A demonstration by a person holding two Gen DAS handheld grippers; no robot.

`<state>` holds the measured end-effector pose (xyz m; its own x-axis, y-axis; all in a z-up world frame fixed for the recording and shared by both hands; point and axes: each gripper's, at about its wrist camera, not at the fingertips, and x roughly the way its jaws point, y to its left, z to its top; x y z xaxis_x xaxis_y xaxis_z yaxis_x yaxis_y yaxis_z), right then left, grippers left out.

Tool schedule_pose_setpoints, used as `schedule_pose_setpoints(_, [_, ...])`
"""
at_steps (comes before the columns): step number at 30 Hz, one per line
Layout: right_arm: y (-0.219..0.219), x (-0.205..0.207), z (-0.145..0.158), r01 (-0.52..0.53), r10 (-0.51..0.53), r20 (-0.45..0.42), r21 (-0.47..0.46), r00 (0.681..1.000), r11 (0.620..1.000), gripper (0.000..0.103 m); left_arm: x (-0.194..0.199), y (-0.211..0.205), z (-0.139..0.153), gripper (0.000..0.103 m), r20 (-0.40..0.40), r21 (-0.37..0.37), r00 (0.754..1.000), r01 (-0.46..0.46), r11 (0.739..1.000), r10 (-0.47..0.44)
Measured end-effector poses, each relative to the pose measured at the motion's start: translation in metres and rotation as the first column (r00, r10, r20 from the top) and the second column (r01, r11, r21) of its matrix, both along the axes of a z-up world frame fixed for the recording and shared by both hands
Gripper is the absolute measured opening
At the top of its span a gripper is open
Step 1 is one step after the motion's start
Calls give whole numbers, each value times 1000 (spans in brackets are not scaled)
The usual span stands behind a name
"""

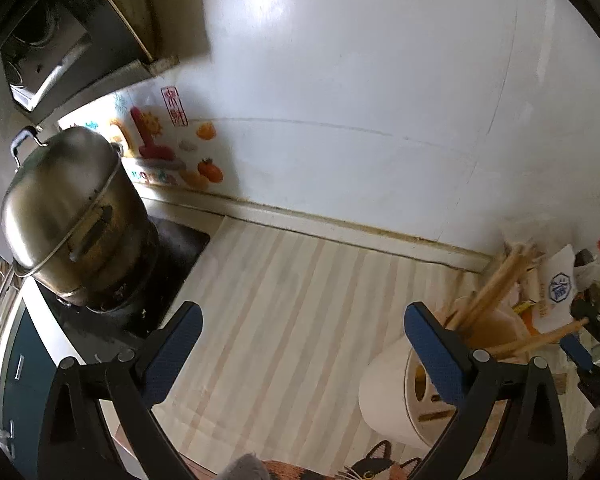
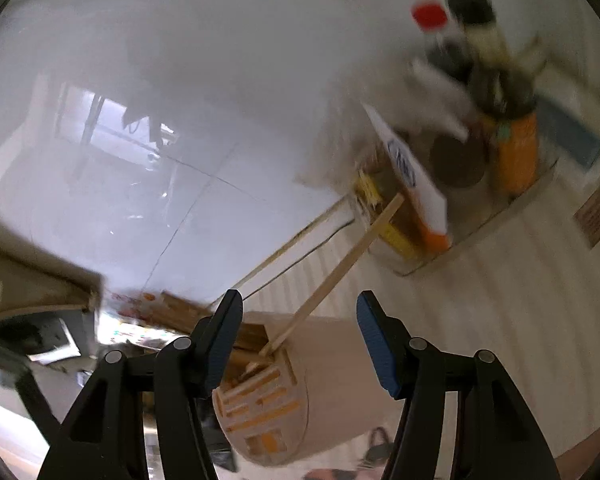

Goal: Organize utensils

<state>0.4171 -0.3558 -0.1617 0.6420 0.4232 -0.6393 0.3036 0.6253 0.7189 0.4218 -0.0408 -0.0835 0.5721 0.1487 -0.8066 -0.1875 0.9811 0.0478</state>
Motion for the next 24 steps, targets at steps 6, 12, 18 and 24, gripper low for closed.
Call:
schedule_pose_setpoints(6, [3, 22, -8, 22, -22, 25, 2, 999, 1000, 11, 8, -3, -14, 103, -31, 25, 999, -5, 1000, 6])
schedule_pose_setpoints(12, [41, 8, 71, -3, 96, 240, -361, 966, 933, 8, 7, -3, -14, 103, -36, 20, 999, -5, 1000, 6])
schedule_pose_setpoints(18, [90, 27, 91, -153, 309, 190, -567, 932, 809, 8, 5, -3, -10, 103, -21, -13, 1000, -14, 1000, 13])
schedule_pose_setpoints(24, [93, 20, 94, -187, 330, 178, -543, 927, 819, 53, -8, 1, 1, 103, 16, -36, 1000, -21, 999, 22])
